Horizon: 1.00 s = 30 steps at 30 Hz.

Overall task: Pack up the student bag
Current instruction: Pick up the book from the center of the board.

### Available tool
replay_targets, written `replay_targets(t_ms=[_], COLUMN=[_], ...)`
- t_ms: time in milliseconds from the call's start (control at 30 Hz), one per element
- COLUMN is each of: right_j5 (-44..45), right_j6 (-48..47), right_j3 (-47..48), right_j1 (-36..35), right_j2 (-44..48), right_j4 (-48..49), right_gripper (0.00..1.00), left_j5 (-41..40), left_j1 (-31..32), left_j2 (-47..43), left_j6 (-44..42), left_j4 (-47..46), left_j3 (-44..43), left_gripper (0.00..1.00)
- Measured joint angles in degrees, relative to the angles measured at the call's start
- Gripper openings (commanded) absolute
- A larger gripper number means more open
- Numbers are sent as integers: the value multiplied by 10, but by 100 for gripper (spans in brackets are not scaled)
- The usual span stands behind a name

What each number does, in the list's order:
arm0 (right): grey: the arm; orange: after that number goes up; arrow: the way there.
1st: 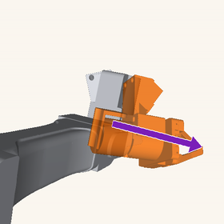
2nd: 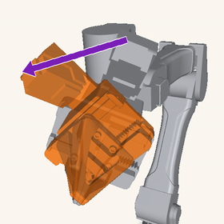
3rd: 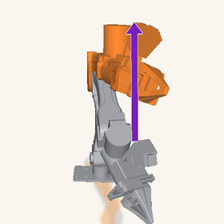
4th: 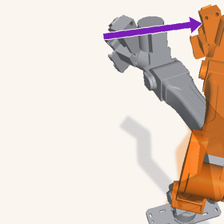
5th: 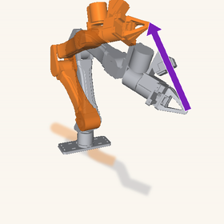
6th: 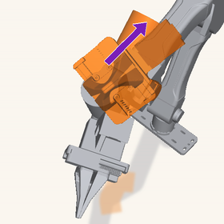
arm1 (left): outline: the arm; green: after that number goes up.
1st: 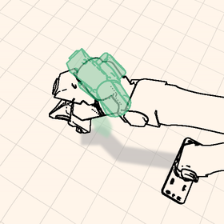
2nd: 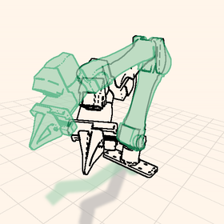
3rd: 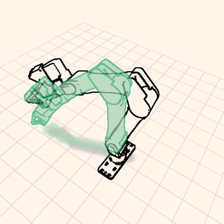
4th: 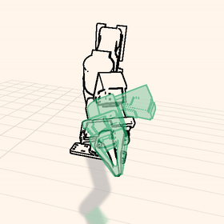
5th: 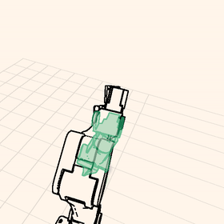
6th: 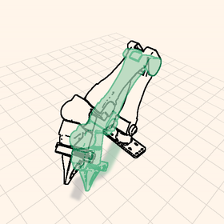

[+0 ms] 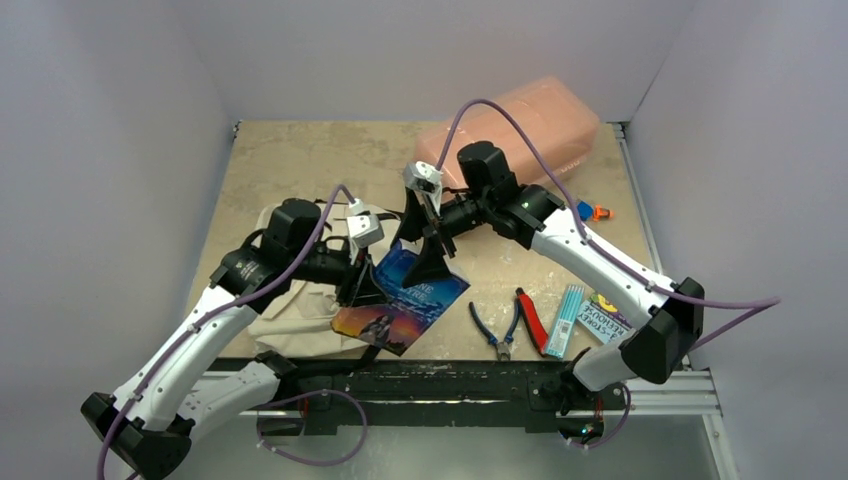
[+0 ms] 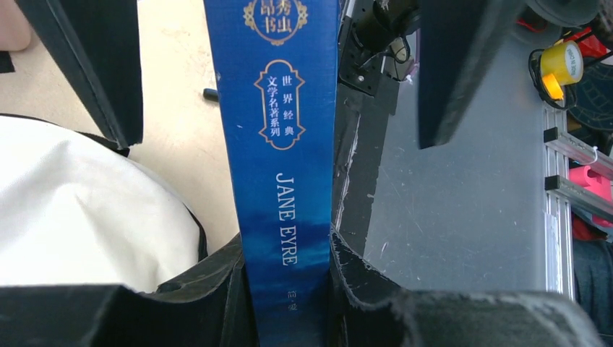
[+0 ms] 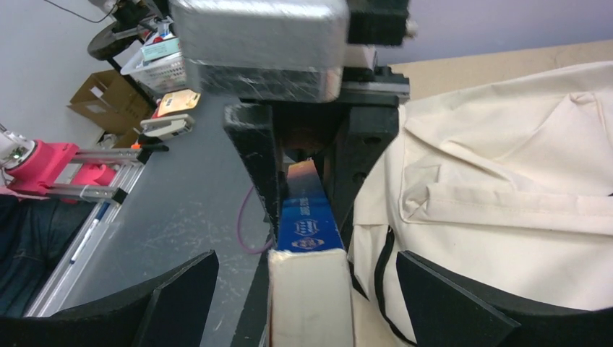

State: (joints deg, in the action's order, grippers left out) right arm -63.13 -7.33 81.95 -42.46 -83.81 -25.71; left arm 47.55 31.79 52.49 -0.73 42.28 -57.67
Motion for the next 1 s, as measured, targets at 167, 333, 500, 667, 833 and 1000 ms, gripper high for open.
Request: replay_targets(t_ms=[167,333,500,667,833,1000], right_j5=[-7,-27,-33,63,277,388], right_j6=[-5,-15,-17,29,102,153], right_j3=[-21,-37,-39,-53,-151,-225], right_j1=[0,0,1,9,49,98], right_j2=[-3,-14,-25,-19,27,134], right_j4=[-9,-27,-30,-5,-3,-5], right_gripper=[72,37,0,0,0,0], left_j5=[-1,-12,-31,-175,-457,-530], left_j1=[0,0,1,4,-21,-39], left_j2=[-1,-1,-1,-1,0,37], left_j6=[-7,-17,-9,39,166,240], left_j4=[-2,5,19,7,-10,-7], left_j3=[-7,-19,-21,-32,-60,-60], left_gripper=[0,0,28,59,58,57])
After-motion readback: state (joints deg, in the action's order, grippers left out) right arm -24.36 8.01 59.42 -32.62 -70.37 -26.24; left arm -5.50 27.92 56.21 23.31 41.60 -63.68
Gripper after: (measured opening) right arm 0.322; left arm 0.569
